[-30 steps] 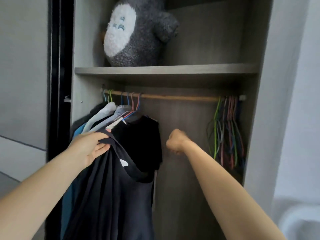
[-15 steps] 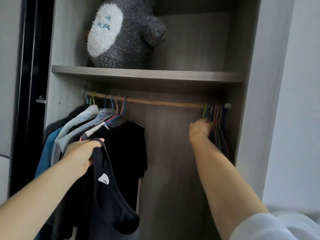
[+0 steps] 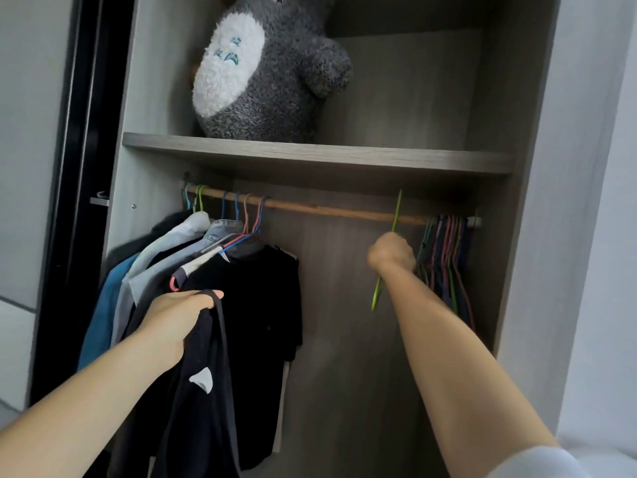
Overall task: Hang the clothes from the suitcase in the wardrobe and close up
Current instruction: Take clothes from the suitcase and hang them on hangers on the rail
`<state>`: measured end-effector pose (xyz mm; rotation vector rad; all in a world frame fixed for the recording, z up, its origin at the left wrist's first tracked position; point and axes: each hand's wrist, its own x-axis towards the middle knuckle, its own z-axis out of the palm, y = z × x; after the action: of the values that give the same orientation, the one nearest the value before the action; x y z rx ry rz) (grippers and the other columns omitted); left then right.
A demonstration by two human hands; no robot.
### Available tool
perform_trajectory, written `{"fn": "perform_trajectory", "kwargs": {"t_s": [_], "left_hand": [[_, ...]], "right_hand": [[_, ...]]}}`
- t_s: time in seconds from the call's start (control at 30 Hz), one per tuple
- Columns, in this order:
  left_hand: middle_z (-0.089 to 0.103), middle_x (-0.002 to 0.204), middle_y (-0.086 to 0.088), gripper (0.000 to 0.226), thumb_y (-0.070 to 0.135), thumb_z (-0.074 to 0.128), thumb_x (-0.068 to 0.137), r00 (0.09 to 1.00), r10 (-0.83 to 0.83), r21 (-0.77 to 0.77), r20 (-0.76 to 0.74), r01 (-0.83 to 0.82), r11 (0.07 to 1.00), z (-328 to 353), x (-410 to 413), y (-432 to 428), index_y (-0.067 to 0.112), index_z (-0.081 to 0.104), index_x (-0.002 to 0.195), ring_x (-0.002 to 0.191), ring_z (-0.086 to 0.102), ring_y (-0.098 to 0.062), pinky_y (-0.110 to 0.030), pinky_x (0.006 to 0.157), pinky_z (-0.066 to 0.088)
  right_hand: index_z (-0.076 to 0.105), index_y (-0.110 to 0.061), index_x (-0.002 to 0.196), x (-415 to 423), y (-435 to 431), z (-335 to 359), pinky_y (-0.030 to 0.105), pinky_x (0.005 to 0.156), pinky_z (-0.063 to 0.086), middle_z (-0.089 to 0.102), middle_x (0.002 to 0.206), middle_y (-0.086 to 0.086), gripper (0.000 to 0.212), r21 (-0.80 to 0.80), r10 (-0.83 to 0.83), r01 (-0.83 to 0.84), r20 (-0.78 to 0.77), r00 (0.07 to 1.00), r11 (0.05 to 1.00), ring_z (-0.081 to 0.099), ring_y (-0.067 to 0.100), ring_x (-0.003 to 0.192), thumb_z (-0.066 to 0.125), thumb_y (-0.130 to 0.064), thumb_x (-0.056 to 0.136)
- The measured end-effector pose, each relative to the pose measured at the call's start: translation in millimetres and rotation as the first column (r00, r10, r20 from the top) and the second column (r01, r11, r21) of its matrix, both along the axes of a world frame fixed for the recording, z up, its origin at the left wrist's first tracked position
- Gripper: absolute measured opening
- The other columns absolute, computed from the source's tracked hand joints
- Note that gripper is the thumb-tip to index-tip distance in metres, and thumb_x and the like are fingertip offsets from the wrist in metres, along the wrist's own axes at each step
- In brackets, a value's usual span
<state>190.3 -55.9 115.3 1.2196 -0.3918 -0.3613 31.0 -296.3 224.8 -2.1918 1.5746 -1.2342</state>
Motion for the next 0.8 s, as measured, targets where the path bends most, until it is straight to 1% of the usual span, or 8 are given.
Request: {"fn": "perform_trajectory", "kwargs": {"t_s": [0.1,0.23,0.3,0.4,0.53,0.6,0.67,0.8], "left_hand": [[0.067,0.078,-0.002,0.014,0.009,0.064,0.088,0.999,0.025,0.060,0.031,-0.027,0.998,-3.8,3.1,11.1,0.020,0.072,0.087,0.070,0.059,-0.016,-0.027,0.059,0.045],[0.063,0.100,-0.004,0.013,0.015,0.063,0.090,0.998,0.044,0.106,0.036,-0.048,0.993,-16.7,12.0,26.3,0.024,0.072,0.093,0.096,0.055,-0.022,-0.031,0.078,0.046],[0.062,0.102,-0.003,0.014,0.015,0.062,0.091,0.998,0.057,0.125,0.029,-0.060,0.990,-23.3,14.6,36.0,0.023,0.071,0.099,0.091,0.056,-0.019,-0.028,0.075,0.045],[0.066,0.098,-0.002,0.011,0.015,0.065,0.090,0.997,0.072,0.166,0.013,-0.073,0.983,-30.1,14.4,51.4,0.023,0.072,0.092,0.086,0.059,-0.018,-0.028,0.071,0.047],[0.070,0.095,-0.005,0.010,0.015,0.068,0.088,0.992,0.122,0.209,-0.016,-0.116,0.971,-40.6,14.4,74.4,0.024,0.073,0.087,0.090,0.064,-0.024,-0.035,0.082,0.054],[0.069,0.093,-0.005,0.012,0.014,0.066,0.089,0.990,0.138,0.233,-0.013,-0.131,0.964,-45.8,12.6,83.8,0.023,0.072,0.090,0.087,0.064,-0.022,-0.032,0.080,0.054],[0.067,0.091,-0.006,0.012,0.012,0.064,0.089,0.986,0.167,0.262,-0.022,-0.155,0.953,-52.8,8.6,96.0,0.021,0.071,0.087,0.087,0.062,-0.023,-0.034,0.086,0.052],[0.064,0.083,0.001,0.013,0.012,0.062,0.091,0.977,0.208,0.309,-0.034,-0.188,0.932,-63.8,0.8,114.7,0.021,0.071,0.093,0.074,0.058,-0.015,-0.025,0.073,0.050]], "right_hand": [[0.056,0.000,0.127,13.4,2.3,-14.1,0.038,0.094,0.048,0.062,0.128,0.019,0.037,0.047,0.074,-0.085,0.199,0.977,0.995,0.059,0.035,0.119,0.050,-0.017,0.095],[0.066,0.003,0.107,33.5,20.3,-70.2,0.043,0.088,0.049,0.066,0.113,0.027,0.030,0.039,0.181,-0.217,0.419,0.890,0.975,0.062,0.042,0.109,0.056,-0.022,0.094],[0.064,0.000,0.087,45.4,32.1,-111.9,0.043,0.077,0.049,0.068,0.092,0.027,0.026,0.014,0.248,-0.293,0.493,0.834,0.956,0.064,0.044,0.094,0.061,-0.026,0.090],[0.049,-0.013,0.065,57.4,48.7,-160.7,0.043,0.066,0.053,0.058,0.064,0.011,0.038,0.160,0.252,-0.457,0.655,0.712,0.875,0.062,0.035,0.065,0.073,-0.038,0.082],[0.055,-0.013,0.070,70.5,56.8,-185.6,0.032,0.071,0.038,0.057,0.074,0.009,0.048,0.316,0.092,-0.493,0.763,0.640,0.811,0.053,0.029,0.074,0.058,-0.057,0.089],[0.048,-0.017,0.067,74.1,67.5,-188.3,0.029,0.058,0.035,0.047,0.058,0.000,0.047,0.329,0.145,-0.600,0.783,0.605,0.729,0.046,0.022,0.058,0.049,-0.056,0.094],[0.039,-0.021,0.062,78.1,89.8,-187.8,0.020,0.040,0.021,0.029,0.043,-0.007,0.044,0.305,0.254,-0.755,0.814,0.523,0.580,0.027,0.012,0.037,0.047,-0.046,0.096],[0.042,-0.017,0.057,66.1,147.2,-156.5,0.020,0.038,0.008,0.017,0.045,-0.006,0.045,0.090,0.346,-0.968,0.923,0.169,0.232,0.010,0.010,0.038,0.044,-0.034,0.098]]}}
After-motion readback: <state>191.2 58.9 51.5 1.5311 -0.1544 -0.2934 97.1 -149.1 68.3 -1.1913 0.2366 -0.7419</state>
